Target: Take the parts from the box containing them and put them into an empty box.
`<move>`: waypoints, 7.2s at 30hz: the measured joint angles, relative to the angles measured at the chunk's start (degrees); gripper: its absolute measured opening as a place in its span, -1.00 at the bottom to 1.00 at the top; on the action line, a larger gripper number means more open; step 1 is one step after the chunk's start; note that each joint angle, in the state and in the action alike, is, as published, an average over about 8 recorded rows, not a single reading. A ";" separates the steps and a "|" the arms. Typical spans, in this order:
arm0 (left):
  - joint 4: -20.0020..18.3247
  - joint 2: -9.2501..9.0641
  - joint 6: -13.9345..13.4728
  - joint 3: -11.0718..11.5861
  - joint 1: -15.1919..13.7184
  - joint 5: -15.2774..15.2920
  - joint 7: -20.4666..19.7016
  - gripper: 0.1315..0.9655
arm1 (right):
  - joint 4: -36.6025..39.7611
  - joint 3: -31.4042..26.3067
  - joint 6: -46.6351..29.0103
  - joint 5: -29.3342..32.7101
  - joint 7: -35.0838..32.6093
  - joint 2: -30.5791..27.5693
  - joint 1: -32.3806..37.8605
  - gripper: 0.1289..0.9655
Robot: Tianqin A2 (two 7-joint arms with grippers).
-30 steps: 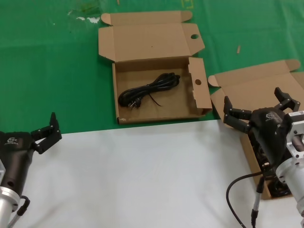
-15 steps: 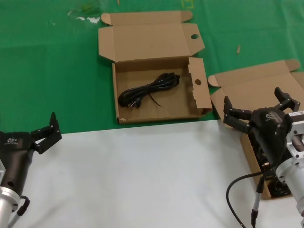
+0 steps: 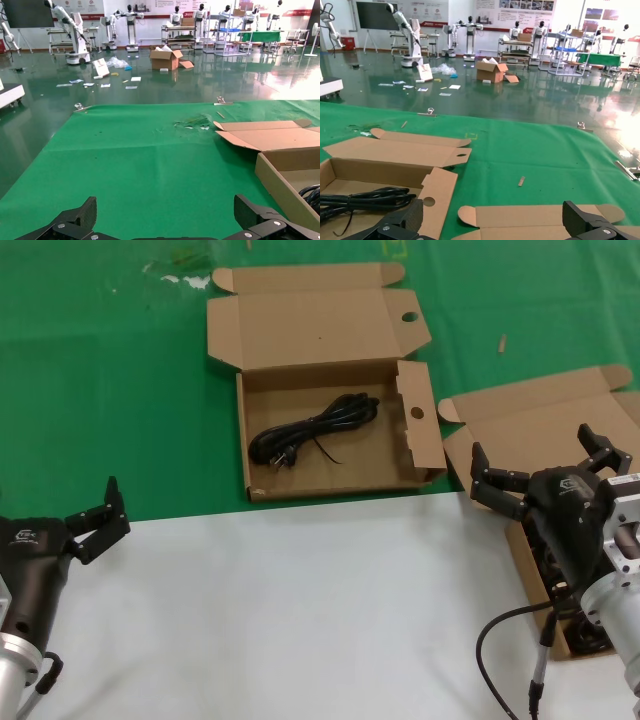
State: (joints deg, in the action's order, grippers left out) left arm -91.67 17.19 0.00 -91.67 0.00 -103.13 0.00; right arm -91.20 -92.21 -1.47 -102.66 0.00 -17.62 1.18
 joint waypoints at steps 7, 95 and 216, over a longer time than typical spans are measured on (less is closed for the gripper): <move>0.00 0.00 0.00 0.00 0.00 0.00 0.00 1.00 | 0.00 0.00 0.00 0.00 0.00 0.00 0.00 1.00; 0.00 0.00 0.00 0.00 0.00 0.00 0.00 1.00 | 0.00 0.00 0.00 0.00 0.00 0.00 0.00 1.00; 0.00 0.00 0.00 0.00 0.00 0.00 0.00 1.00 | 0.00 0.00 0.00 0.00 0.00 0.00 0.00 1.00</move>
State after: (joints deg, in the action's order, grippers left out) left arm -91.67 17.19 0.00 -91.67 0.00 -103.13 0.00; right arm -91.20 -92.21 -1.47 -102.66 -0.01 -17.62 1.18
